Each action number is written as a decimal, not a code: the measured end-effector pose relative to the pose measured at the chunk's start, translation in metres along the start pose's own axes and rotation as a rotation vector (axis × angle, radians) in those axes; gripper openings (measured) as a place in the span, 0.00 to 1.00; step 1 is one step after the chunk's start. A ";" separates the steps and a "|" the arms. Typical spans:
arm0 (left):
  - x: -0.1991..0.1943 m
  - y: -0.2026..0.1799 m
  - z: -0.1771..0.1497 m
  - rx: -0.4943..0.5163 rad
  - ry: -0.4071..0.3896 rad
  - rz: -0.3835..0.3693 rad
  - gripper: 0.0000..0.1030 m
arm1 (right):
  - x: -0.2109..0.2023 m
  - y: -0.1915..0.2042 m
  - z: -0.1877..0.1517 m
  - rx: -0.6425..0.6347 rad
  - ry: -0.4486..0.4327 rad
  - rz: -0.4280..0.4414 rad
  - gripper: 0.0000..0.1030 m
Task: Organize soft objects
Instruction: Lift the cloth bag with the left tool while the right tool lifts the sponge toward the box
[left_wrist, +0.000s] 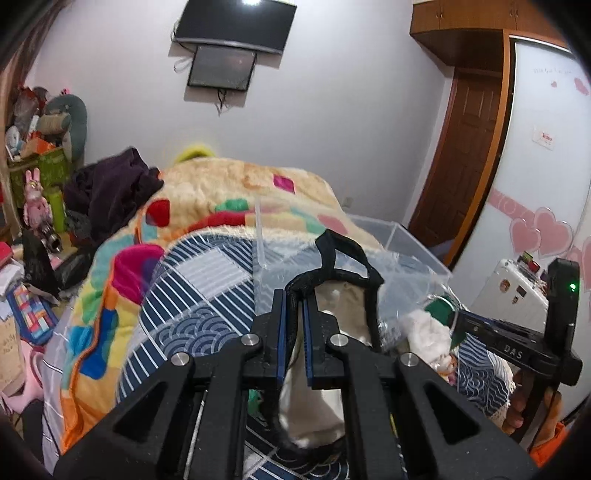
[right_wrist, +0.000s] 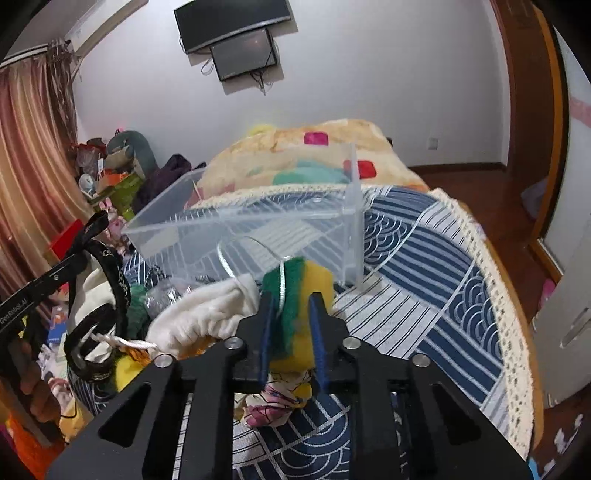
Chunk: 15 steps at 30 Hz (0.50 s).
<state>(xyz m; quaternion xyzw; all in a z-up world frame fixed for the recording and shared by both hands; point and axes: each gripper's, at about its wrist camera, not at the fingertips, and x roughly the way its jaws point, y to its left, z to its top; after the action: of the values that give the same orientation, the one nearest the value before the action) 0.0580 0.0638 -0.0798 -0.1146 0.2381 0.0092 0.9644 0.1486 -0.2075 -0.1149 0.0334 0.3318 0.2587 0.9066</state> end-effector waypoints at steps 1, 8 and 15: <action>-0.003 -0.001 0.003 0.006 -0.015 0.010 0.07 | -0.002 0.000 0.001 -0.001 -0.009 -0.004 0.13; -0.019 -0.007 0.019 0.021 -0.086 0.006 0.07 | -0.012 0.004 0.006 -0.025 -0.068 -0.047 0.11; -0.016 -0.010 0.046 0.015 -0.126 -0.016 0.07 | -0.022 0.015 0.021 -0.064 -0.142 -0.070 0.10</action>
<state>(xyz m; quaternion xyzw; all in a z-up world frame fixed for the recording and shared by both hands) 0.0653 0.0650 -0.0308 -0.1084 0.1762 0.0067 0.9783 0.1408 -0.2027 -0.0826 0.0112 0.2594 0.2343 0.9368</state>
